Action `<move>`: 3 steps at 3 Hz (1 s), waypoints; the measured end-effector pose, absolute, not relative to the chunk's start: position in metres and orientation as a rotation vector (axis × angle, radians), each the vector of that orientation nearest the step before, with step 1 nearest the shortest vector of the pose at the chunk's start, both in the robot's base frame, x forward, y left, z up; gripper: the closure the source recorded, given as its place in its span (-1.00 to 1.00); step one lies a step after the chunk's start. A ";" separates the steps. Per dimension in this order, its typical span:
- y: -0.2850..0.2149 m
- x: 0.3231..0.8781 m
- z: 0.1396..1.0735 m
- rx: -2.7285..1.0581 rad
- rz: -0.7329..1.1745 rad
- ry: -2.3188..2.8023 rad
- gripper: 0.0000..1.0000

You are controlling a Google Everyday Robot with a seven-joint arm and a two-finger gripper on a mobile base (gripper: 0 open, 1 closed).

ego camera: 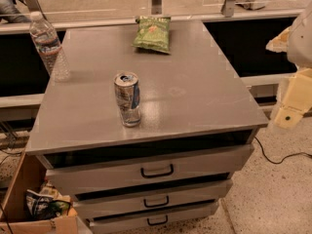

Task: Move green jalapeno chip bag near redbull can

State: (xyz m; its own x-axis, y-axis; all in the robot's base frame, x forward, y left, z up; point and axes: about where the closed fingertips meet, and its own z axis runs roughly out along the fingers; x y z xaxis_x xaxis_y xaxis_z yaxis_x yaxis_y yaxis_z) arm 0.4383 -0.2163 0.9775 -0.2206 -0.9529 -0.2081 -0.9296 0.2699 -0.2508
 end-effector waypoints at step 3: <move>-0.194 0.511 0.937 -1.687 0.031 2.036 -1.00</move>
Offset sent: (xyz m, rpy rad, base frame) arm 0.0725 0.0126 -0.0524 0.1622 -0.0753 0.1024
